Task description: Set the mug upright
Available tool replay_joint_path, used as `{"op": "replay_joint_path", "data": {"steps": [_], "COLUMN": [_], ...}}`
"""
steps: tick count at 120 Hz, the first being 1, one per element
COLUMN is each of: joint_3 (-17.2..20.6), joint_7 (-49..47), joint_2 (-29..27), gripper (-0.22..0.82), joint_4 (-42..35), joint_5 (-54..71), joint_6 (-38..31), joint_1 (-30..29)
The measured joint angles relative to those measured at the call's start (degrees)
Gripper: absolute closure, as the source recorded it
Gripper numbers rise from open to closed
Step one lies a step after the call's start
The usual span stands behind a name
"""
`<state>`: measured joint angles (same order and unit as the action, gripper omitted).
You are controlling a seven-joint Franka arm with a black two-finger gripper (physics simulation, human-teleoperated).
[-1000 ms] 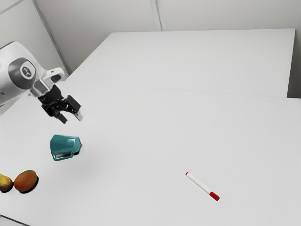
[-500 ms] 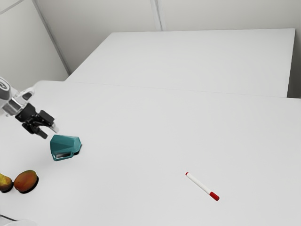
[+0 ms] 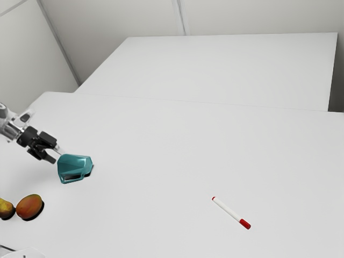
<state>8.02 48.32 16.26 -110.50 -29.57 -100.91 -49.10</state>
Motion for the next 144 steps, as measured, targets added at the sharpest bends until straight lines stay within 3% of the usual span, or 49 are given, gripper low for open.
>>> {"op": "replay_joint_path", "data": {"steps": [64, 112, 144], "joint_3": [0.0, 0.1, 0.7], "joint_7": [3.7, 5.0, 5.6], "joint_2": [8.0, 9.5, 8.9], "gripper": [0.01, 0.43, 0.6], "joint_4": [5.0, 5.1, 5.1], "joint_5": [-4.0, -6.9, -7.6], "joint_6": [5.6, 11.6, 13.7], "joint_1": [-1.1, -2.1, -2.0]}}
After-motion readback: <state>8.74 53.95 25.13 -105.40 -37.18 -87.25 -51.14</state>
